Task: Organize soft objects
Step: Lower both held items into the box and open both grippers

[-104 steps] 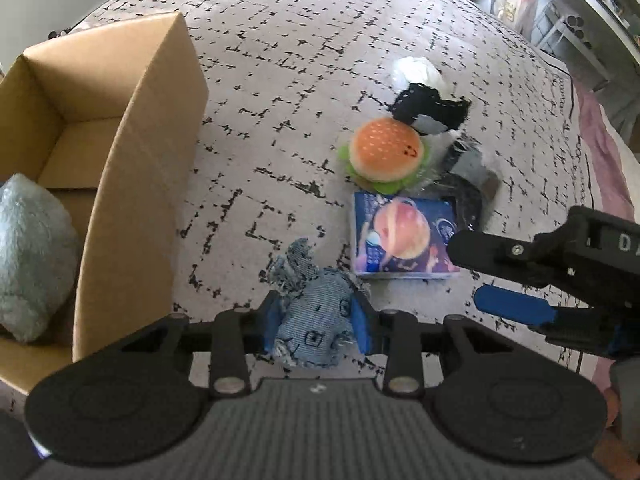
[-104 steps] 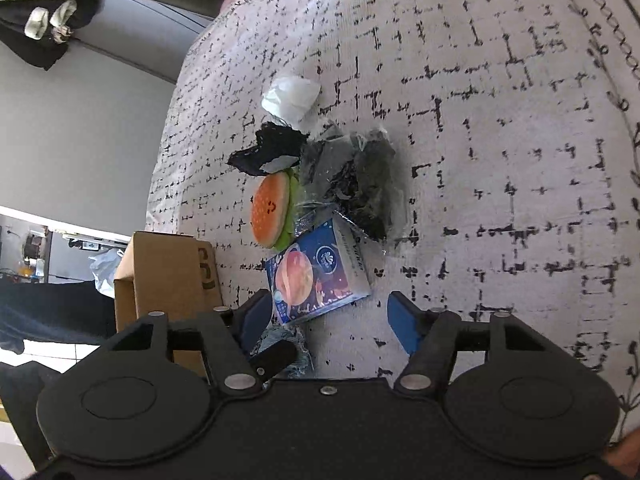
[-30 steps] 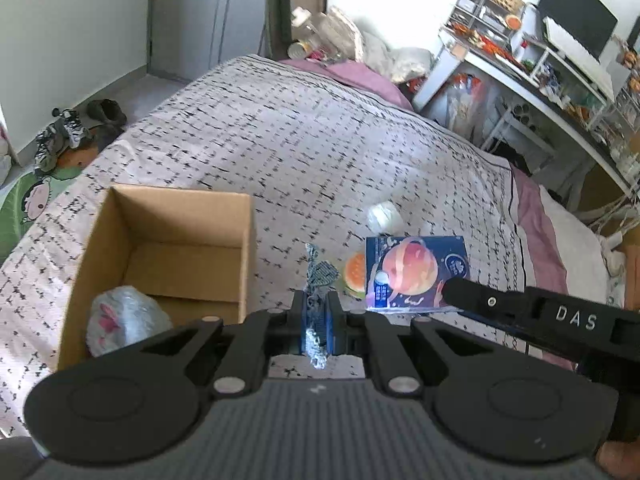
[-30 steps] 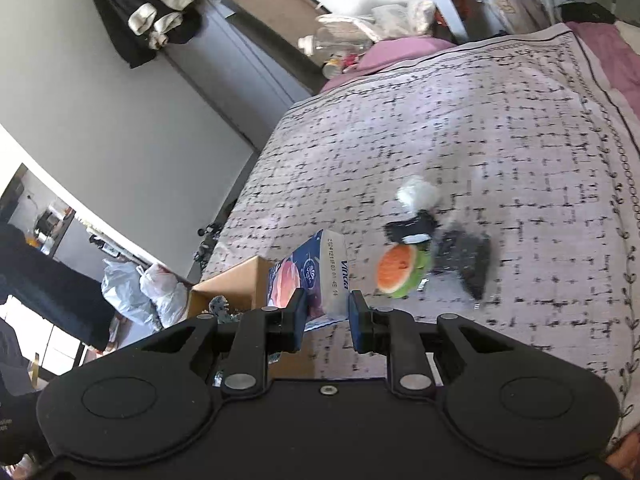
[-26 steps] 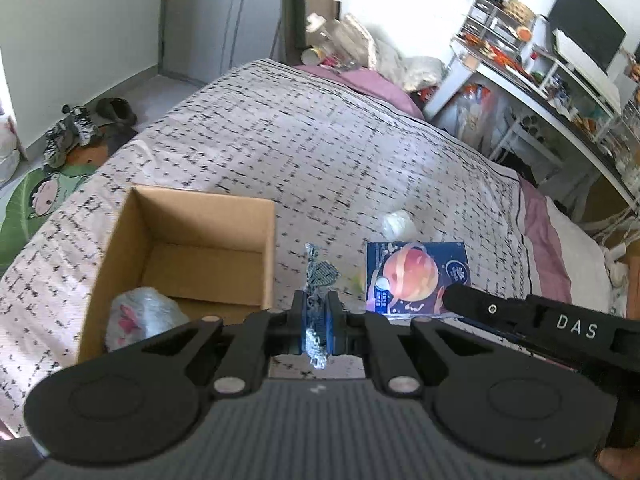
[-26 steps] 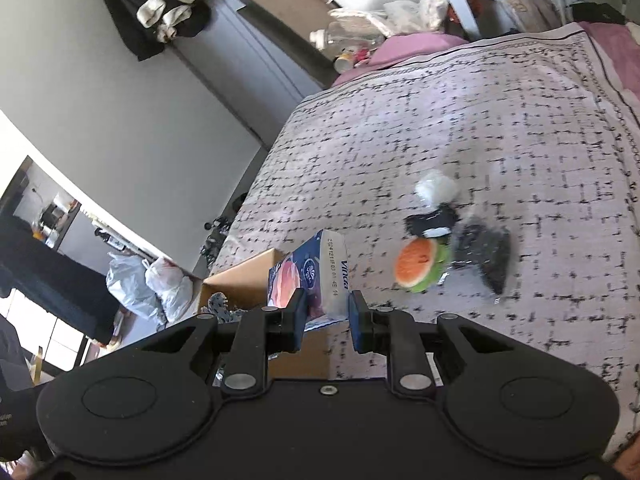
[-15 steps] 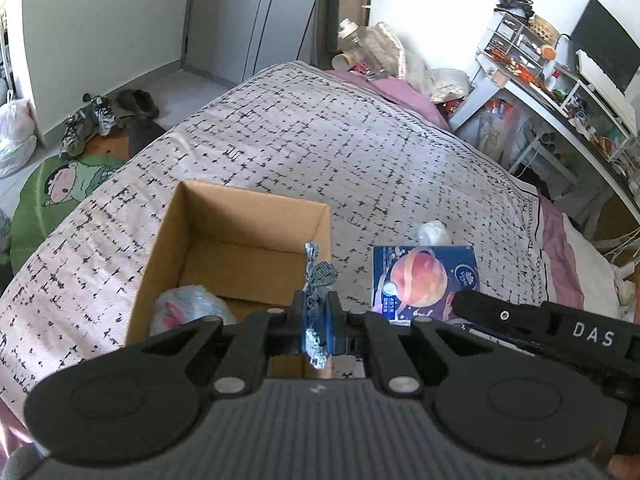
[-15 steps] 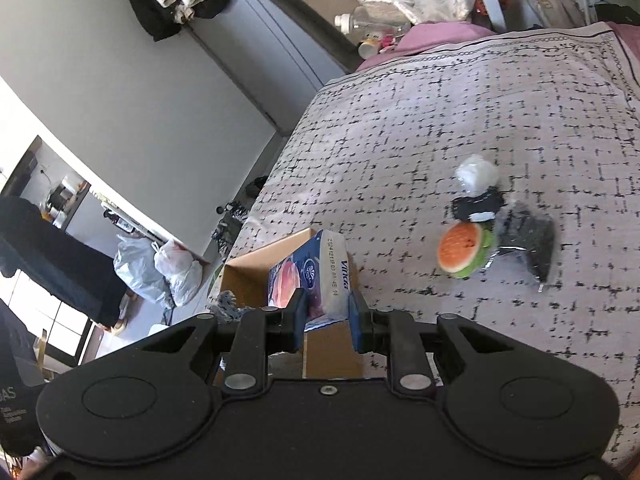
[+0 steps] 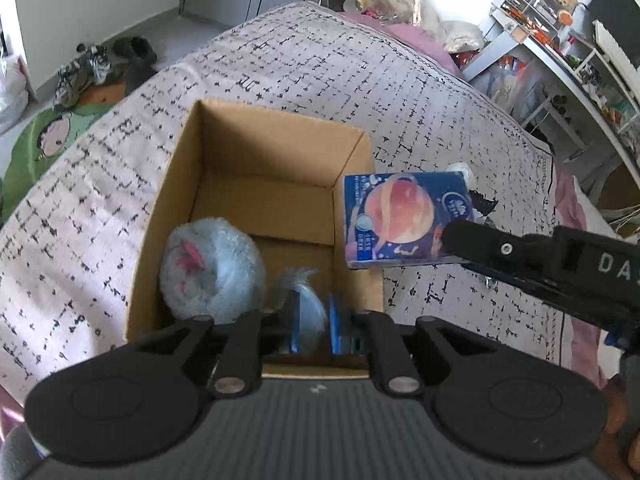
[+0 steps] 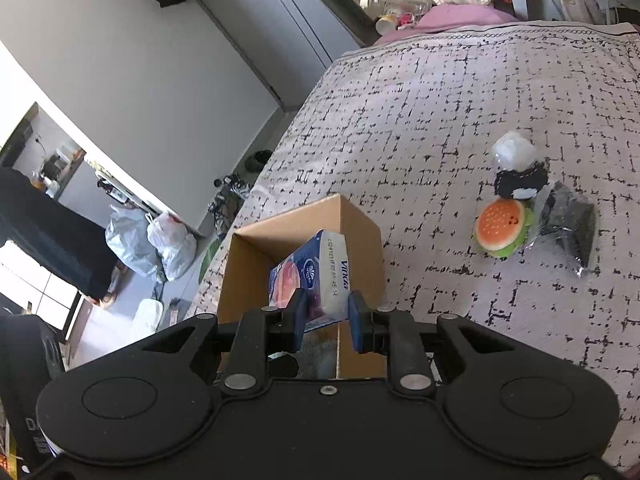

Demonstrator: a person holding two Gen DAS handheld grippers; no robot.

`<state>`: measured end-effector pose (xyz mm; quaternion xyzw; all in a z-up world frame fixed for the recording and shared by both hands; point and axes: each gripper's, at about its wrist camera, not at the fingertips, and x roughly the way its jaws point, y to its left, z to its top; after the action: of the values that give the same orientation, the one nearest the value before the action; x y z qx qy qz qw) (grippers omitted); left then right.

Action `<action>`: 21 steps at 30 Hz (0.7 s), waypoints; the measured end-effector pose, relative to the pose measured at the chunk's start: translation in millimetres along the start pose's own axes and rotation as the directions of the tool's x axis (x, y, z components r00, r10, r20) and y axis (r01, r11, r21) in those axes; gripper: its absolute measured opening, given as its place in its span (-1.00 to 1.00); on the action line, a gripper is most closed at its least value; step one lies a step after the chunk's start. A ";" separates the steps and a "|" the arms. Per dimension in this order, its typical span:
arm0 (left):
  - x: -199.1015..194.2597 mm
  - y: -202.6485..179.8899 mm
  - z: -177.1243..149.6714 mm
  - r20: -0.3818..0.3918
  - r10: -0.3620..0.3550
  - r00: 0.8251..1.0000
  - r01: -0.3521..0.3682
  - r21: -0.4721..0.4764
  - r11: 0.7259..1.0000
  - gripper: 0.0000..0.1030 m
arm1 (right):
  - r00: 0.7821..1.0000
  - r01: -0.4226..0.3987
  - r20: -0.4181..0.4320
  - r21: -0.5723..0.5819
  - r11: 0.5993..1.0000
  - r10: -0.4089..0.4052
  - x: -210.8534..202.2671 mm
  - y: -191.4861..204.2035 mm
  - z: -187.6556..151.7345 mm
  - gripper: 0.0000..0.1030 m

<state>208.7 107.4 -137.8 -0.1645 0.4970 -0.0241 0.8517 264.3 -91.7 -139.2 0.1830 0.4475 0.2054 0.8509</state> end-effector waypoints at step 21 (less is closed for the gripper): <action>-10.9 20.4 10.1 0.030 0.008 1.000 -0.005 -0.070 0.998 -0.28 | 0.997 0.060 -0.043 -0.018 0.998 -0.061 -3.1 0.9 -6.8 0.06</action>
<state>209.3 131.5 -130.2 -0.1930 0.4851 -0.0014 0.8529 256.8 -91.7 -140.3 0.1578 0.4693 0.1873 0.8484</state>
